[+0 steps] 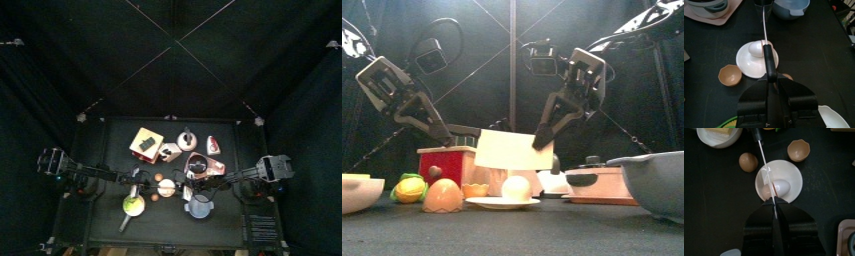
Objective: Cut egg
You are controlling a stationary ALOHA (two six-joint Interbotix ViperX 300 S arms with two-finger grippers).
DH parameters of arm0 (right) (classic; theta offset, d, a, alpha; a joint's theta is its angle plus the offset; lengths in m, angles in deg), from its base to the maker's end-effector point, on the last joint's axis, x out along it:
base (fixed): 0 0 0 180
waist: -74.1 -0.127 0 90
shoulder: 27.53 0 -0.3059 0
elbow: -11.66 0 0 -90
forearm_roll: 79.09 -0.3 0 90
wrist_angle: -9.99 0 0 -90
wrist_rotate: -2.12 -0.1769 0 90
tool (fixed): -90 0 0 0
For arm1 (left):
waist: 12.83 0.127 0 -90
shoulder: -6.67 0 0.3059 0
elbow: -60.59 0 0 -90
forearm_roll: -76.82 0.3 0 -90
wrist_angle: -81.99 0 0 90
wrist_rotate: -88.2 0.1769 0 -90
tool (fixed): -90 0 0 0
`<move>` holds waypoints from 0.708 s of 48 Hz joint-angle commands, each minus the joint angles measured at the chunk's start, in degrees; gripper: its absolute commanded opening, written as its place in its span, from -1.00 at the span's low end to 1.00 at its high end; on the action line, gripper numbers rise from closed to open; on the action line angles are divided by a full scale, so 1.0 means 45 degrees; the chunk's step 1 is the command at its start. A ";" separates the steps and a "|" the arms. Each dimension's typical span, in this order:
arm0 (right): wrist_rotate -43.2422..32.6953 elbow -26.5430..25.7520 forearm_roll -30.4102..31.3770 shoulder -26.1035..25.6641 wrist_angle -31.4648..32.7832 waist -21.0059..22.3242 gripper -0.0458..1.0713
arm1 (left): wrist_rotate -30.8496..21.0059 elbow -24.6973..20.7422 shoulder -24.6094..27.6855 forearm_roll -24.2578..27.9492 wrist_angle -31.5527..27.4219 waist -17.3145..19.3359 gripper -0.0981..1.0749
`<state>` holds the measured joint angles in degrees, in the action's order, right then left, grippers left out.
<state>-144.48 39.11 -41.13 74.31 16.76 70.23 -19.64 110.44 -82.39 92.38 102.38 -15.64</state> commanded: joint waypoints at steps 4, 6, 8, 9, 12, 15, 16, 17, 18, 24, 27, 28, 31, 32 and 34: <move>0.0000 -0.0215 -0.0020 -0.0039 0.0059 0.0137 -0.24 | 0.0000 -0.0195 -0.0020 -0.0020 -0.0215 -0.0117 -0.04; 0.0000 -0.0234 -0.0020 -0.0020 0.0059 0.0137 -0.24 | 0.0000 -0.0195 -0.0020 -0.0020 -0.0254 -0.0117 -0.04; 0.0000 -0.0254 0.0000 -0.0039 0.0059 0.0156 -0.24 | 0.0000 -0.0195 -0.0020 -0.0020 -0.0273 -0.0117 -0.04; 0.0000 -0.0254 0.0000 -0.0039 0.0059 0.0137 -0.24 | 0.0000 -0.0195 -0.0020 -0.0020 -0.0273 -0.0098 -0.04; 0.0020 -0.0313 0.0020 -0.0039 0.0059 0.0156 -0.24 | 0.0000 -0.0195 -0.0020 -0.0020 -0.0273 -0.0117 -0.04; 0.0020 -0.0332 0.0039 -0.0098 0.0039 0.0156 -0.24 | 0.0000 -0.0215 -0.0020 -0.0020 -0.0273 -0.0117 -0.04; 0.0020 -0.0352 0.0039 -0.0117 0.0059 0.0156 -0.24 | 0.0000 -0.0195 -0.0020 -0.0020 -0.0273 -0.0117 -0.04; 0.0020 -0.0352 0.0059 -0.0137 0.0059 0.0156 -0.24 | 0.0000 -0.0195 -0.0020 -0.0020 -0.0273 -0.0117 -0.04; 0.0020 -0.0352 0.0078 -0.0156 0.0039 0.0156 -0.24 | 0.0000 -0.0195 -0.0020 -0.0020 -0.0273 -0.0117 -0.04; 0.0039 -0.0352 0.0117 -0.0195 0.0078 0.0156 -0.24 | 0.0020 -0.0195 -0.0020 -0.0020 -0.0273 -0.0117 -0.04; 0.0039 -0.0352 0.0117 -0.0195 0.0117 0.0156 -0.24 | 0.0020 -0.0215 -0.0020 -0.0020 -0.0273 -0.0117 -0.04; 0.0039 -0.0352 0.0117 -0.0195 0.0156 0.0156 -0.24 | 0.0020 -0.0215 -0.0020 -0.0020 -0.0254 -0.0117 -0.04; 0.0039 -0.0371 0.0117 -0.0195 0.0234 0.0156 -0.24 | 0.0020 -0.0254 -0.0039 0.0000 -0.0273 -0.0117 -0.04; 0.0039 -0.0371 0.0117 -0.0215 0.0273 0.0156 -0.24 | 0.0020 -0.0254 -0.0039 0.0000 -0.0273 -0.0098 -0.04; 0.0039 -0.0371 0.0117 -0.0215 0.0352 0.0156 -0.24 | 0.0039 -0.0293 -0.0039 0.0000 -0.0273 -0.0117 -0.04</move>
<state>-144.39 38.41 -40.69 74.92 17.64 70.32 -19.64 110.36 -82.39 92.38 100.98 -15.73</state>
